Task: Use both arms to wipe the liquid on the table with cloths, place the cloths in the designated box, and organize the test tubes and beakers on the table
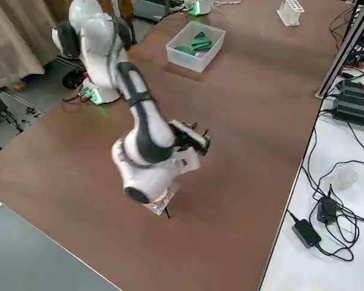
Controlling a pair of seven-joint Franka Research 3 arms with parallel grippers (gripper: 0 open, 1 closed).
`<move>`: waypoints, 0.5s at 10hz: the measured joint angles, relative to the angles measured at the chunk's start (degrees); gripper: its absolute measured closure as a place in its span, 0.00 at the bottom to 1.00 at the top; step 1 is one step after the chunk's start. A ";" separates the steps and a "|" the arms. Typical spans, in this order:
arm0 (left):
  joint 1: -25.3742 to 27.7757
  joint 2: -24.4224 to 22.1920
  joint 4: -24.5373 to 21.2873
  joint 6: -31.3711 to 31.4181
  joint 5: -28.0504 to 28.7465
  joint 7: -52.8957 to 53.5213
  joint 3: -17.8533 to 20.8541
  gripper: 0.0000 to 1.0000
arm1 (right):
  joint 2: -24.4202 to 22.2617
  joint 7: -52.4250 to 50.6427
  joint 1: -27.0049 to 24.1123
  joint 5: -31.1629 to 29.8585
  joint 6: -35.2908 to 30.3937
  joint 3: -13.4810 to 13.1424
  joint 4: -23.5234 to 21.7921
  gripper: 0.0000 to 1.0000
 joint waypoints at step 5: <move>0.00 0.00 0.09 0.00 0.00 0.00 -0.01 0.00 | 0.39 -7.20 -9.41 -1.16 -2.23 0.21 2.09 0.54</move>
